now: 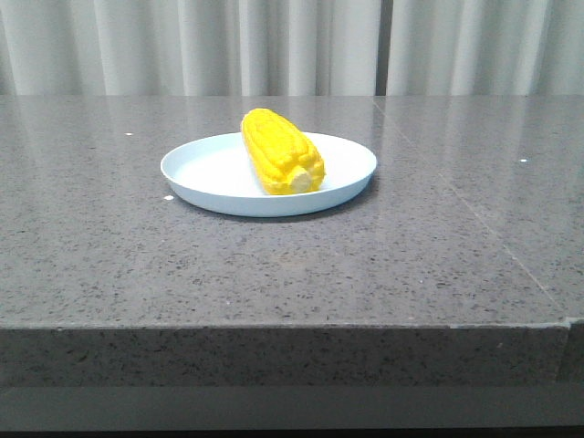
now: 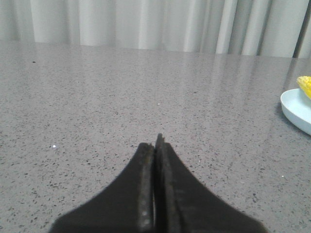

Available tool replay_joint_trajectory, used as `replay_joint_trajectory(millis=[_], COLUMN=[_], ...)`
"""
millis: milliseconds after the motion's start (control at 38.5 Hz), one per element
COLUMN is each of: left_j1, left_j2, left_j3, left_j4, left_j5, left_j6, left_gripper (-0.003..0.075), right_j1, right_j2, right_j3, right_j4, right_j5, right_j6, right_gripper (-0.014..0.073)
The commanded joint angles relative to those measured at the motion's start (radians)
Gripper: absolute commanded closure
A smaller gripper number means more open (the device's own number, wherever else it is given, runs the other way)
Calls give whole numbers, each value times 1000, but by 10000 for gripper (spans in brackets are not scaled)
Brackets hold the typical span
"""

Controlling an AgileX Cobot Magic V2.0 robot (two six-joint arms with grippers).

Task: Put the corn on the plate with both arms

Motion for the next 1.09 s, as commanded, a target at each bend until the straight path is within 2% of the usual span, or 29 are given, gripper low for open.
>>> replay_joint_trajectory(millis=[0, 286, 390, 519, 779, 1065], left_j1=[4, 4, 4, 4, 4, 4], left_j2=[-18, -18, -18, -18, -18, -18], left_j3=[23, 23, 23, 23, 23, 23], left_j4=[-10, -10, -10, -10, -10, -10], left_j5=[-86, -86, -86, -86, -86, -86], left_j6=[0, 0, 0, 0, 0, 0], left_gripper=[741, 741, 741, 741, 741, 741], right_j1=[-6, -6, -17, -93, -223, -258], right_j2=[8, 8, -13, -99, -239, -308], right_j3=[-26, -16, 38, 163, 354, 398], right_j4=[-11, -11, 31, 140, 199, 206], right_j5=[-82, -88, -162, -266, -261, -212], right_j6=[-1, -2, -80, -196, -227, -227], right_gripper=[663, 663, 663, 663, 663, 663])
